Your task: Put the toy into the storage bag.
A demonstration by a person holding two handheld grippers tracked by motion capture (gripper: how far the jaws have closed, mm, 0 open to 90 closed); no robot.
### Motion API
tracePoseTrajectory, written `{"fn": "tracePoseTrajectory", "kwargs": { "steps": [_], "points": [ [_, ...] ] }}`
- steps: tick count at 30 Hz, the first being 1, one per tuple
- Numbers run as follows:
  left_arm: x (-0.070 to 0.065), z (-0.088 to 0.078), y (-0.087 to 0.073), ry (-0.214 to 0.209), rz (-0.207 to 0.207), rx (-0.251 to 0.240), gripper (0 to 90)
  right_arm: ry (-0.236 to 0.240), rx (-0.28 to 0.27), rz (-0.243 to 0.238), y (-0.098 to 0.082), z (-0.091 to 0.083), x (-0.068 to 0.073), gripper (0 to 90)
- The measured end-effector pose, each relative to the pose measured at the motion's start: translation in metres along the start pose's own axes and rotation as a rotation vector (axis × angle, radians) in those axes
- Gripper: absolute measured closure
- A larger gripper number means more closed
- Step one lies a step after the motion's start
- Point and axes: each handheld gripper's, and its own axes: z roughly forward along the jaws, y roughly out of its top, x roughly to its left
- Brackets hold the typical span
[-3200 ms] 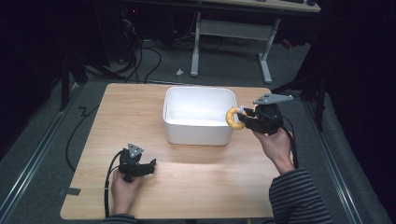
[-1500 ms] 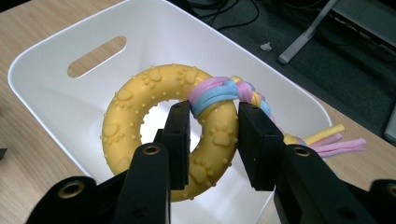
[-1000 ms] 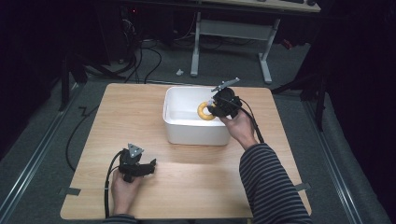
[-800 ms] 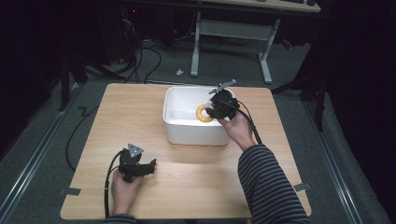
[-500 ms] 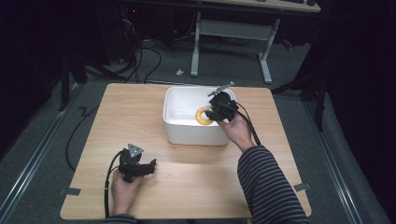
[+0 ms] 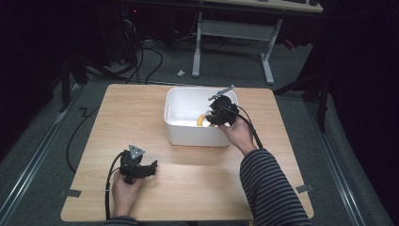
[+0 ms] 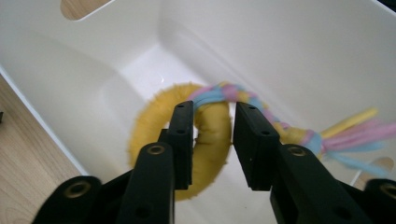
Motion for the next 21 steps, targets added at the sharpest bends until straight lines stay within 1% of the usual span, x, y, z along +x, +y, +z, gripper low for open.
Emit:
{"fn": "tracePoseTrajectory", "kwargs": {
  "steps": [5, 6, 9, 12, 16, 18, 19, 21],
  "points": [
    [0.000, 0.000, 0.000, -0.001, 0.000, 0.000, 17.4, -0.004, -0.008, -0.003, 0.000, -0.005, 0.001, 70.3],
    [0.000, 0.000, 0.000, -0.001, 0.000, 0.000, 17.4, -0.006, -0.010, -0.011, 0.000, -0.006, 0.001, 70.1],
    [0.000, 0.000, 0.000, -0.001, 0.000, 0.000, 17.3, -0.006, -0.017, 0.001, -0.002, -0.008, -0.001, 69.3],
    [0.000, 0.000, 0.000, 0.000, 0.001, 0.000, 17.3, 0.001, -0.031, 0.007, -0.005, -0.011, -0.004, 66.4],
    [0.000, 0.000, 0.000, 0.000, 0.000, 0.000, 17.3, 0.005, -0.054, 0.034, -0.010, -0.019, -0.010, 62.6],
    [0.000, 0.000, 0.000, 0.000, 0.000, 0.000, 17.3, -0.003, -0.068, 0.045, -0.013, -0.024, -0.014, 59.0],
    [0.000, 0.000, 0.000, 0.000, 0.000, 0.000, 17.3, -0.006, -0.071, 0.061, -0.014, -0.027, -0.016, 58.1],
    [0.000, 0.000, 0.000, 0.000, 0.000, 0.000, 17.3, -0.016, -0.090, 0.068, -0.017, -0.033, -0.020, 56.9]
  ]
}}
